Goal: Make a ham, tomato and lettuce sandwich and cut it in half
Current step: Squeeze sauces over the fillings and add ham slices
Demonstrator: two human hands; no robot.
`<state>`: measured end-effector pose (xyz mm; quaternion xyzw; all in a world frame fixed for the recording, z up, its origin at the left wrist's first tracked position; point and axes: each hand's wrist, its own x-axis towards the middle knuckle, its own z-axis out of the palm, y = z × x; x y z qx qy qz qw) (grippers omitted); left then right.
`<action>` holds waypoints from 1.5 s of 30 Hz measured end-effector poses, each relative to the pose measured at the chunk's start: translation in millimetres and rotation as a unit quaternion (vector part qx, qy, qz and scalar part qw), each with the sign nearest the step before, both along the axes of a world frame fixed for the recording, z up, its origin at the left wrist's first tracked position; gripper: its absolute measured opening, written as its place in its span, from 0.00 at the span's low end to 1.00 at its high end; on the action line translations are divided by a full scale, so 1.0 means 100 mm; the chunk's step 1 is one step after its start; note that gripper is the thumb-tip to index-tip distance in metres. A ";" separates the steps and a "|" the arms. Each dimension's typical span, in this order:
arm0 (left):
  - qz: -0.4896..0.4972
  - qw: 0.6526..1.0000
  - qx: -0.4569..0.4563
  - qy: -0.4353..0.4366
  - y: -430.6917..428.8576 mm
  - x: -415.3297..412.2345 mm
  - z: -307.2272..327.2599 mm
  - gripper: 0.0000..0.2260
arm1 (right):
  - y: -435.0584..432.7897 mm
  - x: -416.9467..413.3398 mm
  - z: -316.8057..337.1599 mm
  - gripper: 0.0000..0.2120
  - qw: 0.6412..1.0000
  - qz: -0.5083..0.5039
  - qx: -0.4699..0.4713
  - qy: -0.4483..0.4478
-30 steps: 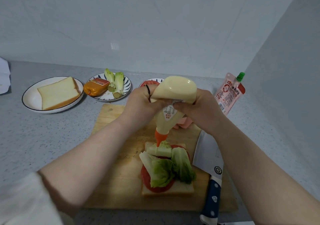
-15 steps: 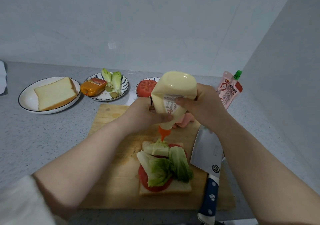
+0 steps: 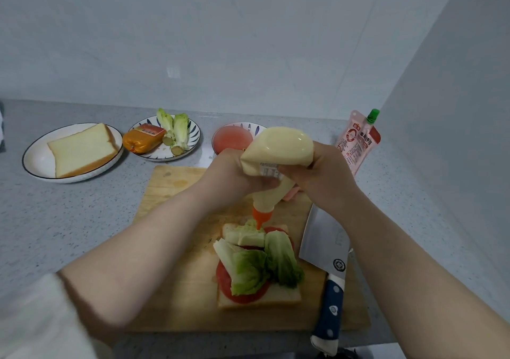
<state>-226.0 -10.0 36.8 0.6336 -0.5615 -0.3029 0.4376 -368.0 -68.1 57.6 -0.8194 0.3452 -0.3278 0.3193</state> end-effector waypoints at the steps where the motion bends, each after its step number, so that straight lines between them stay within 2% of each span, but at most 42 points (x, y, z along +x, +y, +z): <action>1: 0.000 1.000 -0.004 -0.002 -0.01 -0.02 0.01 0.09 | 0.00 -0.02 0.00 0.10 1.000 -0.001 -0.003 -0.005; 7: 0.003 0.999 -0.031 -0.035 -0.10 -0.12 0.07 0.13 | -0.01 -0.08 0.02 0.14 0.999 -0.012 -0.012 -0.032; 13: 0.004 0.998 -0.035 -0.046 -0.15 -0.23 0.12 0.10 | -0.03 -0.18 0.03 0.09 0.999 -0.040 -0.018 -0.017; 19: 0.015 0.998 -0.037 -0.055 -0.19 -0.27 0.11 0.11 | -0.04 -0.24 0.04 0.08 0.998 -0.046 -0.041 -0.002; 29: 0.024 0.997 -0.057 -0.043 -0.09 -0.21 0.07 0.08 | -0.01 -0.16 -0.01 0.10 1.000 -0.027 -0.003 -0.015; 41: 0.068 0.994 -0.032 -0.079 0.13 0.09 0.03 0.11 | 0.13 0.16 -0.06 0.10 0.999 0.017 -0.005 -0.038; 45: 0.069 0.993 -0.020 -0.090 0.15 0.14 0.00 0.14 | 0.15 0.21 -0.06 0.09 0.999 0.024 0.016 -0.014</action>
